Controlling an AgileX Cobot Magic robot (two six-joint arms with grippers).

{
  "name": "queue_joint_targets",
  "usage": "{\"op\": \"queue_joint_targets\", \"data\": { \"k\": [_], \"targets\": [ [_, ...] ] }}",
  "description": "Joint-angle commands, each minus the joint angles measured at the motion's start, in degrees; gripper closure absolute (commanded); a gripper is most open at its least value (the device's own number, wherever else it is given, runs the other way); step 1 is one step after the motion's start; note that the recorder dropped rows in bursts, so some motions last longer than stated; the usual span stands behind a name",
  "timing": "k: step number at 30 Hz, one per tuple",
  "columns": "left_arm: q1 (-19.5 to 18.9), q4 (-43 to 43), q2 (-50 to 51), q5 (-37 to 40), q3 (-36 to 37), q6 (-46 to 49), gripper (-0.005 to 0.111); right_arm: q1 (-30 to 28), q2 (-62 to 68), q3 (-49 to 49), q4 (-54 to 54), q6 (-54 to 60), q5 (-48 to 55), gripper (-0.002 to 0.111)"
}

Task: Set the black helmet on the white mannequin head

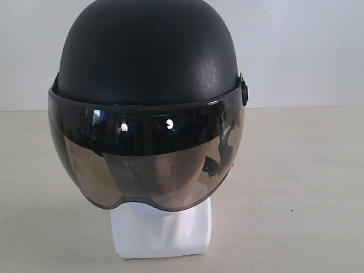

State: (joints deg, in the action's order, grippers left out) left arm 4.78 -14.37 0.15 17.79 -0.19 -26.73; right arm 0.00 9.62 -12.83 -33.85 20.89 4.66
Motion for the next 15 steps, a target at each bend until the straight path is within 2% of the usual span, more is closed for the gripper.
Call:
{"op": "queue_joint_targets", "data": {
  "k": [1,10,15],
  "targets": [
    [0.5,0.2,-0.1,0.2,0.2,0.3,0.102,-0.2,-0.3,3.1,-0.1,0.2,-0.7,0.108],
    [0.5,0.2,-0.1,0.2,0.2,0.3,0.102,-0.2,-0.3,7.5,1.9,1.5,-3.5,0.108],
    [0.5,0.2,-0.1,0.2,0.2,0.3,0.102,-0.2,-2.6,11.2,14.2,-3.2,-3.1,0.108]
  ]
}}
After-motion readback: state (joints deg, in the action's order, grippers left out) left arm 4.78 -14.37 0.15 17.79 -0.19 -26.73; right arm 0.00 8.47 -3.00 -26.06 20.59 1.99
